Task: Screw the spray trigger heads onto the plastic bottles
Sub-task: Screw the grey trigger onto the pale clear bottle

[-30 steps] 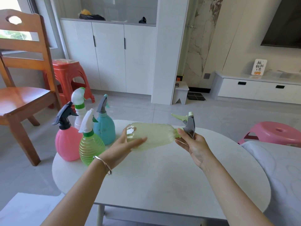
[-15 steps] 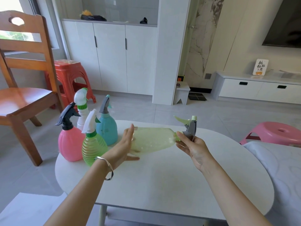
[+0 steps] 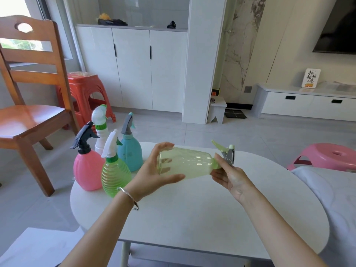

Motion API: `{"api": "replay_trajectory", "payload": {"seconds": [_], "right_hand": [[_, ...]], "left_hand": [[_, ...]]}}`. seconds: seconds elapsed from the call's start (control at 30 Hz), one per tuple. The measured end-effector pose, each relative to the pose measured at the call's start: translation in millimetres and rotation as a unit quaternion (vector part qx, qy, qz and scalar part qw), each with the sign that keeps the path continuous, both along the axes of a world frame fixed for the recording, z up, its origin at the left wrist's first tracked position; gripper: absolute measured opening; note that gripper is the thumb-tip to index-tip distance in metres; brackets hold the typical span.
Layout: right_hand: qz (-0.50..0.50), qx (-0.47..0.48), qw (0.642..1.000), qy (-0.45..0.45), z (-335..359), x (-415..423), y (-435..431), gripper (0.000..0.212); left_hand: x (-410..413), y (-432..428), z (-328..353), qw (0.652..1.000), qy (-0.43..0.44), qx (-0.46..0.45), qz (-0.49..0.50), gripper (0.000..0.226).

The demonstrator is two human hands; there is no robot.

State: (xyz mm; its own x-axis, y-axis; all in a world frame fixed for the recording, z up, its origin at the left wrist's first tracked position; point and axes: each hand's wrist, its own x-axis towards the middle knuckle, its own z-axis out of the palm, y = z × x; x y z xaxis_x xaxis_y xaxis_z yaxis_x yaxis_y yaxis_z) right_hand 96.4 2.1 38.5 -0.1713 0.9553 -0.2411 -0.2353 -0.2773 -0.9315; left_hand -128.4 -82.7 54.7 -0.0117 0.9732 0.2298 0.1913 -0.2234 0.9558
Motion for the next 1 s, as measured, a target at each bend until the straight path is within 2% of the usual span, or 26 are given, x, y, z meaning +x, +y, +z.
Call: {"api": "replay_trajectory", "payload": {"seconds": [0.07, 0.17, 0.27, 0.33, 0.43, 0.53, 0.73, 0.87, 1.0], "right_hand": [[-0.002, -0.003, 0.999, -0.038, -2, -3, -2, 0.044], [0.041, 0.033, 0.997, -0.052, 3, -7, -2, 0.054], [0.091, 0.037, 0.991, 0.093, 10, -12, -3, 0.037], [0.079, 0.053, 0.986, 0.137, 9, -17, -4, 0.025], [0.025, 0.061, 0.993, 0.102, 8, -23, -5, 0.019], [0.012, 0.052, 0.994, 0.094, 8, -24, -3, 0.029], [0.029, 0.069, 0.983, 0.166, 13, -34, 0, 0.024], [-0.019, 0.065, 0.984, 0.162, 16, -36, -2, 0.009], [-0.031, 0.087, 0.984, 0.152, 21, -40, -3, 0.008]], "left_hand": [[-2, -1, 0, 1.000, -0.017, -0.006, -0.003, 0.071], [-6, -1, 0, 0.992, -0.104, -0.068, 0.016, 0.070], [-9, 2, -1, 0.969, -0.204, -0.138, 0.018, 0.067], [-7, 2, -3, 0.957, -0.241, -0.163, 0.009, 0.068], [-4, 2, -6, 0.959, -0.231, -0.165, 0.012, 0.074], [-2, 3, -5, 0.951, -0.252, -0.181, 0.003, 0.073], [5, 4, -8, 0.924, -0.301, -0.237, 0.000, 0.067], [12, 4, -13, 0.937, -0.291, -0.189, 0.025, 0.069], [12, 2, -12, 0.949, -0.275, -0.153, 0.037, 0.068]]}}
